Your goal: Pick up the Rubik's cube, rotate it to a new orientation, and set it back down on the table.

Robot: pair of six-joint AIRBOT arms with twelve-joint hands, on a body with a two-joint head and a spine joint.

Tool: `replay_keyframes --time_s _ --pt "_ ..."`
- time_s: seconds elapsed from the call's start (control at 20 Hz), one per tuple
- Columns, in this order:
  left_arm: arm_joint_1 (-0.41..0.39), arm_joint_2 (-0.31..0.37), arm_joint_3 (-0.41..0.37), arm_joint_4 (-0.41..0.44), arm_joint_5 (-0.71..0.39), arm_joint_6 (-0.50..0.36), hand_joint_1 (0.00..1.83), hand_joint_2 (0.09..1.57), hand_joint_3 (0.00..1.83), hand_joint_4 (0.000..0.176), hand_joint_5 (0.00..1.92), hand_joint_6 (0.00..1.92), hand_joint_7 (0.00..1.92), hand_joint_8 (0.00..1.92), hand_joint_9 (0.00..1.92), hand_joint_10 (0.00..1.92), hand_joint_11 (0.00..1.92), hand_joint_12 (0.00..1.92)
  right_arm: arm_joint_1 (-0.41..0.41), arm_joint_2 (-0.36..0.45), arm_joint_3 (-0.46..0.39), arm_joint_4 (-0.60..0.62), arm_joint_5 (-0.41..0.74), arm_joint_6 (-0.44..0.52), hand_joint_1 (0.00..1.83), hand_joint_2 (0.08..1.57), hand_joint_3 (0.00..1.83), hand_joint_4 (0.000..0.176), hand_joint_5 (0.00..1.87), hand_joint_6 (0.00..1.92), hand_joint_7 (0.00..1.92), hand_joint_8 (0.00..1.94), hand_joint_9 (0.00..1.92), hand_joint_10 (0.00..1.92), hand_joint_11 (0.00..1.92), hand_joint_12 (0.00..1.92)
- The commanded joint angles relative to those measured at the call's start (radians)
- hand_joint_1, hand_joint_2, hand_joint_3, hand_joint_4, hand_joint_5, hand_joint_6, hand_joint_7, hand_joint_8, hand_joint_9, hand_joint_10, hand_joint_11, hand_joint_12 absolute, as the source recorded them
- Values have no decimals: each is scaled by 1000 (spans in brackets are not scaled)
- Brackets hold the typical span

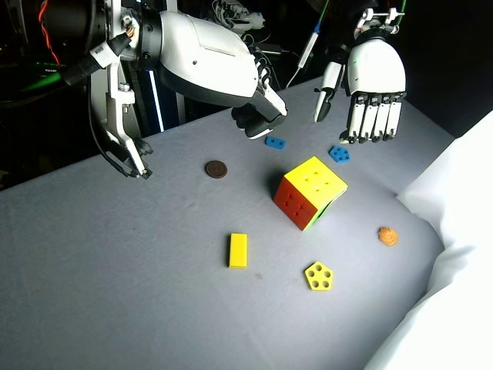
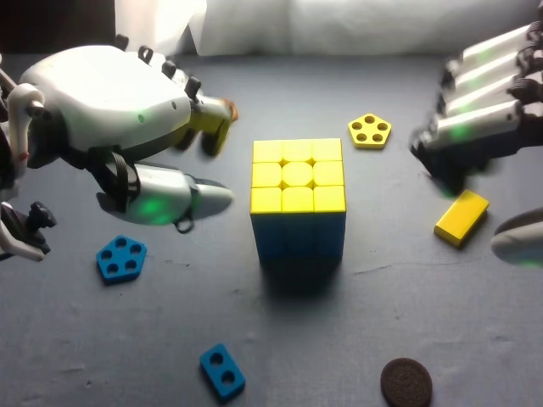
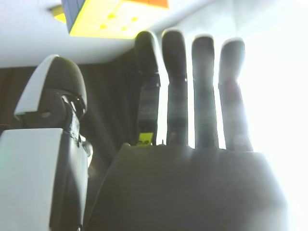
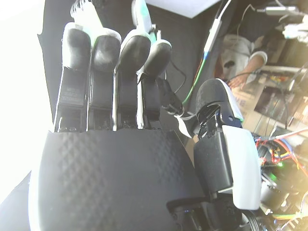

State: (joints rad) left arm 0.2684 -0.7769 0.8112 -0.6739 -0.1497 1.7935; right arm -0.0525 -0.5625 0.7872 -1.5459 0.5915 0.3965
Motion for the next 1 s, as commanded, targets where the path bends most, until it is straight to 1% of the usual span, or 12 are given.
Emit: replay_keyframes --time_s 0.0,0.1,0.15,0.2,0.3,0.4,0.45,0.5,0.7,0.75,0.85,0.95 --pt "-14 5 -4 2 -90 3 0 1224 18 0 77 7 127 2 164 13 0 466 16 4 -3 69 14 5 0 1243 31 0 14 8 61 4 11 12 0 0" --pt "-14 4 -7 -40 -91 41 0 1230 8 0 84 6 157 7 172 7 0 512 15 9 -12 69 -9 13 0 1238 23 0 0 0 47 0 1 7 0 0" --pt "-15 4 -10 -82 -91 92 0 1232 5 0 64 4 148 2 151 5 0 452 14 13 -22 69 -37 18 0 1235 20 0 5 2 48 1 2 6 0 0" --pt "-17 5 -12 -114 -90 136 0 1232 3 0 61 3 144 0 144 2 0 453 13 16 -28 69 -53 22 0 1231 17 0 0 0 52 3 7 8 0 0" --pt "-21 5 -14 -170 -89 192 0 1231 1 0 83 5 164 3 157 4 0 428 11 20 -38 67 -78 36 0 1228 15 0 19 8 73 11 21 14 0 0" --pt "-34 4 -30 -366 -126 360 0 1233 1 0 93 6 149 4 145 3 0 390 14 22 -41 26 -82 83 0 1215 7 0 22 9 44 0 3 4 0 0" --pt "-36 3 -45 -441 -176 411 0 1237 2 0 100 6 130 2 129 1 0 353 14 22 -41 20 -82 83 0 1216 8 0 9 3 45 1 3 4 0 0" --pt "-37 -1 -65 -491 -241 438 0 1236 1 0 99 3 118 1 119 0 0 327 14 23 -41 7 -87 83 0 1224 11 0 1 0 36 0 0 0 0 0" --pt "-36 -36 -92 -609 -352 522 0 1234 0 0 79 0 95 0 91 0 0 272 16 24 -41 -7 -91 80 0 1205 1 0 0 0 31 0 0 0 0 0" --pt "-34 -51 -92 -620 -368 534 0 1214 0 0 49 1 57 2 59 1 0 196 17 24 -40 -7 -92 77 0 1213 4 0 0 0 29 0 0 0 0 0" --pt "-25 -75 -92 -620 -394 538 2 1182 0 0 51 2 49 0 39 1 0 162 18 23 -39 -7 -92 67 0 1214 5 0 4 2 31 0 1 0 0 0" --pt "-16 -91 -93 -620 -417 538 113 1130 0 0 33 1 46 1 37 1 0 200 18 23 -38 -7 -92 64 0 1223 8 0 0 0 3 0 0 0 0 0"
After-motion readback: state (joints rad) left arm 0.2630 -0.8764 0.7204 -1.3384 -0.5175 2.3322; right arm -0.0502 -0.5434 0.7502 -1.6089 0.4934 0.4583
